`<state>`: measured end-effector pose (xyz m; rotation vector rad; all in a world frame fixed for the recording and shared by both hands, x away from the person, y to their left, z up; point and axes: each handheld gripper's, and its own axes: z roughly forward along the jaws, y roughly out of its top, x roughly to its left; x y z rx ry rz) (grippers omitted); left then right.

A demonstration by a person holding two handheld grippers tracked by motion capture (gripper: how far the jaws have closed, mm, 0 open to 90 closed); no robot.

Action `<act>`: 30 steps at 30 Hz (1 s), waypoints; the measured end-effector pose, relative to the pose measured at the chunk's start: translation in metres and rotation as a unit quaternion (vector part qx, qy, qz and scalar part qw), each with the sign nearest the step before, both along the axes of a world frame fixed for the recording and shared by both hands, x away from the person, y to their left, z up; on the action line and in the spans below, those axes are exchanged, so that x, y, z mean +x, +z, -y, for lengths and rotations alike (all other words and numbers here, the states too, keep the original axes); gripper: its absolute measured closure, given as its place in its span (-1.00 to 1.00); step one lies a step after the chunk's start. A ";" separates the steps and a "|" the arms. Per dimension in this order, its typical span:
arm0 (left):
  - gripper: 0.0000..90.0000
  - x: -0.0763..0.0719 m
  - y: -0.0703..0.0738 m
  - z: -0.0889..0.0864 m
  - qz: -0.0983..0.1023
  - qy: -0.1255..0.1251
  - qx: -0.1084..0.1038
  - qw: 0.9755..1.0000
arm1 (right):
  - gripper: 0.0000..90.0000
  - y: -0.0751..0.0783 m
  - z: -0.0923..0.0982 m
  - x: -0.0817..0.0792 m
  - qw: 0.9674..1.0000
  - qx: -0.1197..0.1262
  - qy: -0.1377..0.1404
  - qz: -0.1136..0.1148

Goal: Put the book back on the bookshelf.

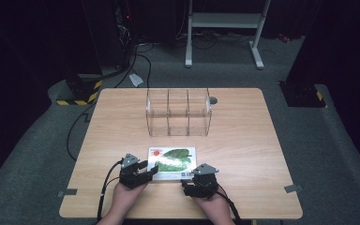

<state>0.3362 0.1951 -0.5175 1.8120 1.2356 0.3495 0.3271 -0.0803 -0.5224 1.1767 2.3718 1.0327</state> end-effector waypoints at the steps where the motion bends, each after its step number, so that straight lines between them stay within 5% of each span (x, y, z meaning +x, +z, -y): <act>1: -0.05 -0.001 0.001 0.000 0.000 0.001 -0.002 1.000 | -0.51 0.000 0.000 0.000 1.000 0.000 -0.001 -0.002; 16: 0.01 -0.010 0.017 -0.002 0.046 -0.002 -0.024 0.999 | -0.44 -0.001 -0.003 -0.001 1.000 -0.014 -0.012 0.005; 30: 0.01 -0.006 0.014 -0.003 0.032 -0.006 -0.019 0.999 | -0.37 -0.001 -0.001 -0.001 1.000 -0.003 -0.018 0.003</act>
